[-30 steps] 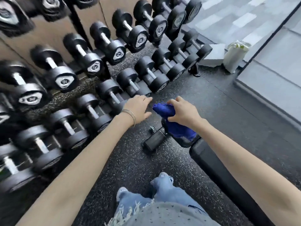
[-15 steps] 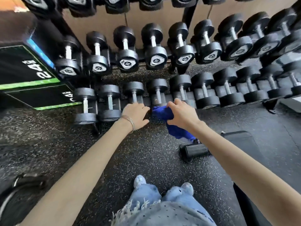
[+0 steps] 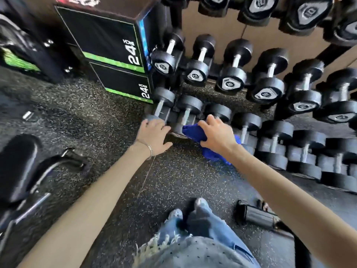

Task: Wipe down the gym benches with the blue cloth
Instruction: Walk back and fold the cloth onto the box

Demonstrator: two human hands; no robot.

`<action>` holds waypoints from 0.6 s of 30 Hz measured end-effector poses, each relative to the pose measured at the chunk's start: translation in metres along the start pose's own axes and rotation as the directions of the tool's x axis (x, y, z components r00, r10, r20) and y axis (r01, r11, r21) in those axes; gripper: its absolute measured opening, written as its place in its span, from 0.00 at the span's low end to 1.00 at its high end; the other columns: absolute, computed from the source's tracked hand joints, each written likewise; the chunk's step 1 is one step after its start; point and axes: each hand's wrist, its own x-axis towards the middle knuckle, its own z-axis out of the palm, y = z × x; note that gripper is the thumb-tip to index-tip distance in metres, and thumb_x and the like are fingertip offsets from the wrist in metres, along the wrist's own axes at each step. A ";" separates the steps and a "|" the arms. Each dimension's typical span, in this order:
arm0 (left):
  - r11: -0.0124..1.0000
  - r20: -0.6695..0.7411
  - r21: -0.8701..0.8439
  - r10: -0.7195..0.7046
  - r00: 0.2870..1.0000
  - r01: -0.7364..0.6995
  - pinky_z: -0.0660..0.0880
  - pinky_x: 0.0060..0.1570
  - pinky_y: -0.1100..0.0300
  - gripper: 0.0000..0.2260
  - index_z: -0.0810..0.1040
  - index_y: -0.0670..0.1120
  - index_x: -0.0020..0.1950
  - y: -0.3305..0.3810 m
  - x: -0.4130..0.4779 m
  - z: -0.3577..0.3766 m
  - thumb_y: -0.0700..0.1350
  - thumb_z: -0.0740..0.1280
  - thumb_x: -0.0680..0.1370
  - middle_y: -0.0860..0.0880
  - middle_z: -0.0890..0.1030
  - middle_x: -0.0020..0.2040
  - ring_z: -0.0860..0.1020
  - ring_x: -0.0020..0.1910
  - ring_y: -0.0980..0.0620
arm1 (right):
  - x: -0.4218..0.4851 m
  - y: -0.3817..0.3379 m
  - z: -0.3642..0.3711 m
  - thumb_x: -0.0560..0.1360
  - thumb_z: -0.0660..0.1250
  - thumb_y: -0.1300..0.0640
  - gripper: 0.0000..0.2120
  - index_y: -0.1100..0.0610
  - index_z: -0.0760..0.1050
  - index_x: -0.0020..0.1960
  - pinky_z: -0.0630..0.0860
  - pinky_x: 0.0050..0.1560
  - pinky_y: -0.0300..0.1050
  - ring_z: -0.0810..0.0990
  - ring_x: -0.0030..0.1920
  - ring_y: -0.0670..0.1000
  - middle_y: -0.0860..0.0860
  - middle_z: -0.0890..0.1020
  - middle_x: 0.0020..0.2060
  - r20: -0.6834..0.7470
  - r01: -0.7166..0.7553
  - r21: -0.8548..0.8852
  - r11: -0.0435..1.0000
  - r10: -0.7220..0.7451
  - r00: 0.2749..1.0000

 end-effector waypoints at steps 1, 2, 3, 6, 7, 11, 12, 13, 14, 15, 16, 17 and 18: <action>0.999 -0.001 -0.013 -0.031 1.000 0.031 0.57 0.71 0.47 0.27 0.64 0.51 0.72 -0.009 -0.003 0.002 0.62 0.58 0.77 0.49 0.67 0.71 0.62 0.71 0.46 | 0.010 -0.007 -0.003 0.70 0.70 0.48 0.27 0.54 0.66 0.65 0.72 0.40 0.49 0.71 0.57 0.58 0.56 0.69 0.58 0.000 0.030 -0.019 0.999 -0.030 1.000; 0.998 0.001 -0.024 -0.065 0.998 0.065 0.57 0.71 0.46 0.27 0.64 0.51 0.72 -0.017 -0.005 0.004 0.62 0.58 0.77 0.49 0.68 0.71 0.62 0.71 0.46 | 0.021 -0.013 -0.005 0.71 0.69 0.48 0.27 0.54 0.66 0.65 0.71 0.40 0.48 0.71 0.58 0.58 0.56 0.69 0.59 0.005 0.060 -0.029 0.998 -0.060 0.998; 0.995 0.006 -0.031 -0.098 0.995 0.098 0.57 0.71 0.46 0.27 0.64 0.51 0.72 -0.024 -0.006 0.006 0.62 0.57 0.76 0.48 0.68 0.70 0.63 0.71 0.46 | 0.032 -0.019 -0.007 0.71 0.69 0.48 0.26 0.55 0.66 0.65 0.70 0.40 0.48 0.71 0.58 0.58 0.56 0.69 0.60 0.010 0.090 -0.033 0.995 -0.090 0.996; 0.983 0.018 -0.044 -0.179 0.984 0.180 0.58 0.70 0.46 0.27 0.65 0.51 0.72 -0.044 -0.007 0.011 0.62 0.57 0.76 0.48 0.68 0.70 0.63 0.70 0.46 | 0.066 -0.035 -0.012 0.71 0.69 0.48 0.26 0.54 0.66 0.65 0.73 0.41 0.49 0.71 0.58 0.58 0.55 0.69 0.58 0.016 0.174 -0.029 0.984 -0.173 0.985; 0.977 0.017 -0.050 -0.206 0.979 0.206 0.59 0.70 0.46 0.27 0.65 0.51 0.72 -0.051 -0.005 0.012 0.62 0.57 0.76 0.48 0.68 0.70 0.64 0.70 0.46 | 0.078 -0.039 -0.013 0.70 0.69 0.48 0.26 0.54 0.67 0.65 0.73 0.42 0.49 0.71 0.58 0.59 0.55 0.69 0.57 0.014 0.201 -0.026 0.979 -0.200 0.980; 0.944 0.015 -0.084 -0.319 0.948 0.319 0.59 0.69 0.48 0.28 0.62 0.52 0.74 -0.079 0.009 0.009 0.62 0.58 0.76 0.49 0.67 0.71 0.64 0.71 0.46 | 0.125 -0.050 -0.022 0.70 0.70 0.47 0.27 0.53 0.67 0.65 0.75 0.45 0.52 0.72 0.58 0.58 0.55 0.70 0.57 0.019 0.287 -0.003 0.958 -0.287 0.958; 0.936 0.017 -0.082 -0.342 0.940 0.342 0.59 0.69 0.48 0.28 0.62 0.52 0.74 -0.085 0.015 0.007 0.62 0.58 0.76 0.49 0.67 0.71 0.63 0.71 0.47 | 0.138 -0.051 -0.026 0.70 0.70 0.47 0.27 0.53 0.67 0.65 0.75 0.45 0.52 0.72 0.59 0.58 0.55 0.70 0.58 0.022 0.304 0.002 0.953 -0.304 0.953; 0.928 0.020 -0.082 -0.363 0.932 0.363 0.59 0.69 0.48 0.28 0.62 0.52 0.74 -0.091 0.021 0.005 0.63 0.57 0.76 0.49 0.67 0.71 0.63 0.71 0.47 | 0.150 -0.051 -0.029 0.70 0.70 0.47 0.27 0.53 0.67 0.65 0.75 0.45 0.51 0.72 0.59 0.57 0.55 0.70 0.58 0.023 0.321 -0.001 0.947 -0.321 0.947; 0.920 0.023 -0.084 -0.383 0.924 0.383 0.59 0.70 0.48 0.28 0.62 0.52 0.74 -0.096 0.028 0.003 0.63 0.57 0.77 0.49 0.67 0.71 0.63 0.71 0.46 | 0.162 -0.051 -0.034 0.70 0.70 0.47 0.26 0.53 0.67 0.65 0.75 0.45 0.51 0.71 0.59 0.57 0.55 0.70 0.58 0.022 0.338 -0.005 0.941 -0.338 0.941; 0.912 0.027 -0.085 -0.401 0.916 0.402 0.59 0.70 0.48 0.28 0.62 0.52 0.74 -0.100 0.034 0.001 0.63 0.57 0.77 0.49 0.66 0.72 0.63 0.71 0.46 | 0.174 -0.051 -0.037 0.70 0.70 0.47 0.26 0.53 0.67 0.64 0.75 0.45 0.51 0.71 0.59 0.58 0.55 0.70 0.58 0.021 0.355 -0.008 0.935 -0.355 0.935; 0.904 0.030 -0.085 -0.417 0.908 0.418 0.59 0.70 0.48 0.28 0.62 0.52 0.74 -0.104 0.040 -0.001 0.63 0.57 0.77 0.49 0.66 0.72 0.63 0.71 0.46 | 0.185 -0.051 -0.040 0.70 0.70 0.47 0.26 0.53 0.67 0.64 0.75 0.46 0.51 0.72 0.59 0.58 0.55 0.70 0.58 0.022 0.371 -0.008 0.928 -0.371 0.928; 0.897 0.036 -0.086 -0.431 0.901 0.433 0.59 0.70 0.48 0.28 0.62 0.52 0.74 -0.107 0.045 -0.002 0.63 0.57 0.77 0.49 0.66 0.71 0.63 0.70 0.46 | 0.195 -0.051 -0.043 0.70 0.70 0.48 0.25 0.53 0.68 0.64 0.76 0.46 0.51 0.72 0.58 0.58 0.55 0.70 0.58 0.023 0.388 -0.008 0.922 -0.388 0.921; 0.889 0.041 -0.089 -0.447 0.893 0.449 0.59 0.70 0.48 0.28 0.62 0.52 0.74 -0.109 0.048 -0.002 0.63 0.57 0.77 0.49 0.67 0.71 0.64 0.70 0.46 | 0.205 -0.052 -0.045 0.70 0.70 0.48 0.25 0.54 0.68 0.63 0.76 0.45 0.52 0.72 0.58 0.58 0.55 0.69 0.57 0.026 0.406 -0.011 0.914 -0.406 0.914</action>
